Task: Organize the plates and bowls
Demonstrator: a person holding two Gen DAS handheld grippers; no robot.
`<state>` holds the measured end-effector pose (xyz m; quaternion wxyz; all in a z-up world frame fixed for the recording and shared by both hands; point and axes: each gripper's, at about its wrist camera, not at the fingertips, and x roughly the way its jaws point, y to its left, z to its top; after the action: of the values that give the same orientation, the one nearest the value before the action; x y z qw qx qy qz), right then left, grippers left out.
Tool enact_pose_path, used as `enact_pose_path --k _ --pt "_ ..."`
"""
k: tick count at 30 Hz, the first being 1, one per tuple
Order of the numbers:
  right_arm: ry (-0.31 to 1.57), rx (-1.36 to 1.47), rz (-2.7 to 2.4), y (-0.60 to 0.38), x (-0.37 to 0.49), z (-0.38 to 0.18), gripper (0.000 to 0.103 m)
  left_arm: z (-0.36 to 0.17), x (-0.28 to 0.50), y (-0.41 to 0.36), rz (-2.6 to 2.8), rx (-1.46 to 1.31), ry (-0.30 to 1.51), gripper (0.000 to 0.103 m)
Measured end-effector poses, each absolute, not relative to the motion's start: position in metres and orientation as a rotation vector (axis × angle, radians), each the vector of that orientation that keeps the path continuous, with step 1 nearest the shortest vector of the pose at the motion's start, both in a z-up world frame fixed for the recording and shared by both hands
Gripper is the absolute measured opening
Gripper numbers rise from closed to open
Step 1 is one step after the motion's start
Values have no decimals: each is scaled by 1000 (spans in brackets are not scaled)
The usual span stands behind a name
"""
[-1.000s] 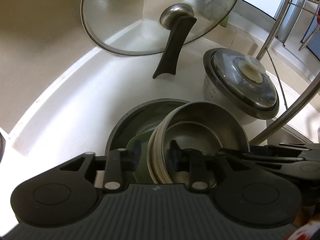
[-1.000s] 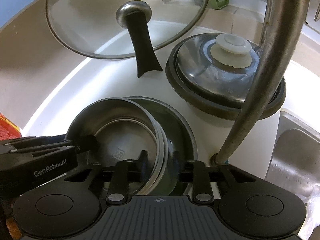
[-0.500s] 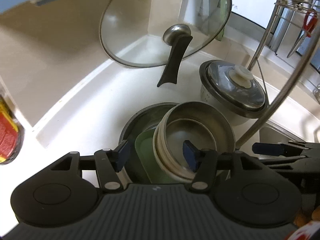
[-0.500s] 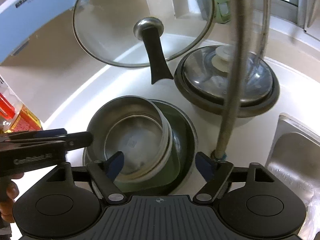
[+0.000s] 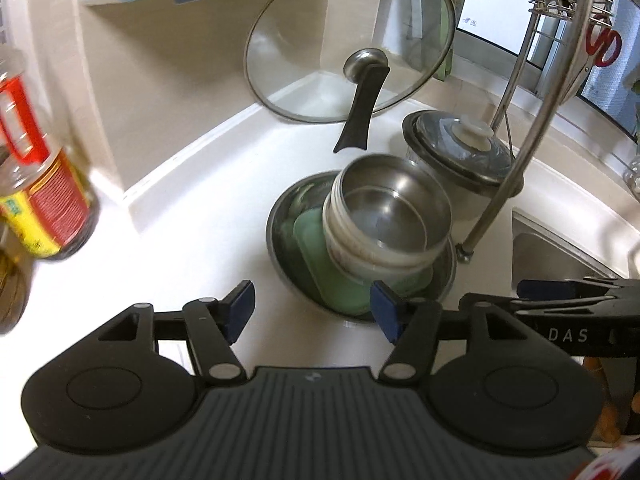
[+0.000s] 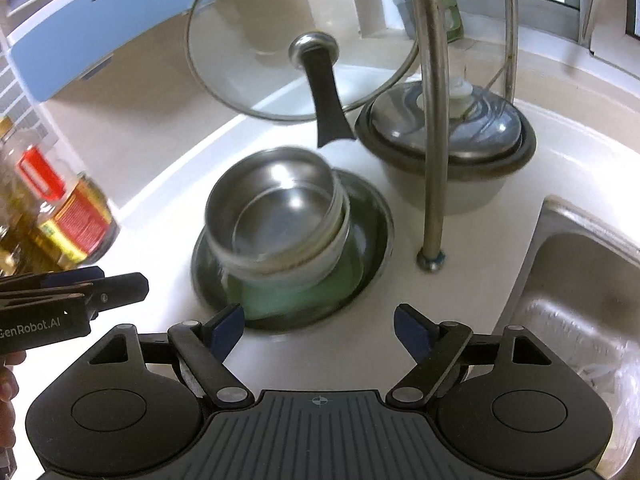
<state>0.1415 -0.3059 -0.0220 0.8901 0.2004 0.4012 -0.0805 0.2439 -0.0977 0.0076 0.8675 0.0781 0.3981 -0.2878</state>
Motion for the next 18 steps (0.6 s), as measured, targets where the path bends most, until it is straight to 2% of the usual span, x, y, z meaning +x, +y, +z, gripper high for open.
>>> enact_pose_path --k 18 --pt "884 376 -46 -290 88 -42 82 -8 164 -71 -474 142 870 61"
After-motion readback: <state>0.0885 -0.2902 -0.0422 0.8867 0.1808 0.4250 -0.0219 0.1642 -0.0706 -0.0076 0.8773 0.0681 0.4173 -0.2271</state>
